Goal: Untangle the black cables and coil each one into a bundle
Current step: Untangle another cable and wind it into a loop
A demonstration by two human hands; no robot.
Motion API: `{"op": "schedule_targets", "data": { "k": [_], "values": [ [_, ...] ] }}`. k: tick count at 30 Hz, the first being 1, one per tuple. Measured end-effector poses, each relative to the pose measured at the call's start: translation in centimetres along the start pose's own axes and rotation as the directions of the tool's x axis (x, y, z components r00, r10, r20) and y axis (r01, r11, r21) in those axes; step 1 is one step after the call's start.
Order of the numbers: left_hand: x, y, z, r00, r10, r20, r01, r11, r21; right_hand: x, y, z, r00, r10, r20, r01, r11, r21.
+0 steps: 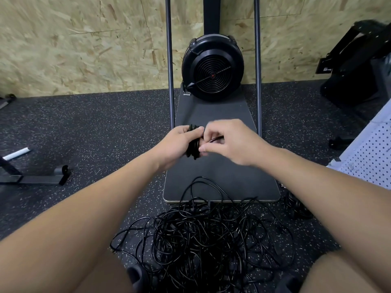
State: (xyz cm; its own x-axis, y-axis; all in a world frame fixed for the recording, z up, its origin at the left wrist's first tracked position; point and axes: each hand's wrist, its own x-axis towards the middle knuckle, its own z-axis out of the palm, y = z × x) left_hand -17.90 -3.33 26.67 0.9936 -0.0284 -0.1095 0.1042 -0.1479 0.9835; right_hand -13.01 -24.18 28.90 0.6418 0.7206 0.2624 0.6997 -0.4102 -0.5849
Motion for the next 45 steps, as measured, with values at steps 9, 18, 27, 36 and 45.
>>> {"op": "schedule_targets", "data": {
  "k": [9,18,27,36,45],
  "values": [
    [-1.2,0.2,0.3,0.857,-0.016,0.515,0.133,0.972,-0.191,-0.1,1.4,-0.8,0.960,0.144,0.239,-0.159,0.986,0.044],
    [-0.7,-1.0,1.5,0.989,0.066,0.129,-0.092,0.975,0.204,0.2,2.6,-0.4,0.979,0.205,0.021,-0.205,0.979,-0.011],
    [-0.6,0.1,1.5,0.984,0.121,-0.129,-0.080,0.955,0.285,0.2,2.0,-1.0,0.974,0.173,0.146,-0.188,0.978,0.096],
    [-1.0,-0.8,1.7,0.943,0.329,-0.058,-0.168,0.616,0.770,-0.8,1.5,-0.5,0.979,0.195,0.064,-0.201,0.973,0.114],
    [-0.8,0.4,0.9,0.973,0.216,-0.086,-0.153,0.873,0.462,-0.2,1.8,-3.3,0.985,0.160,-0.060,-0.146,0.970,0.194]
  ]
}}
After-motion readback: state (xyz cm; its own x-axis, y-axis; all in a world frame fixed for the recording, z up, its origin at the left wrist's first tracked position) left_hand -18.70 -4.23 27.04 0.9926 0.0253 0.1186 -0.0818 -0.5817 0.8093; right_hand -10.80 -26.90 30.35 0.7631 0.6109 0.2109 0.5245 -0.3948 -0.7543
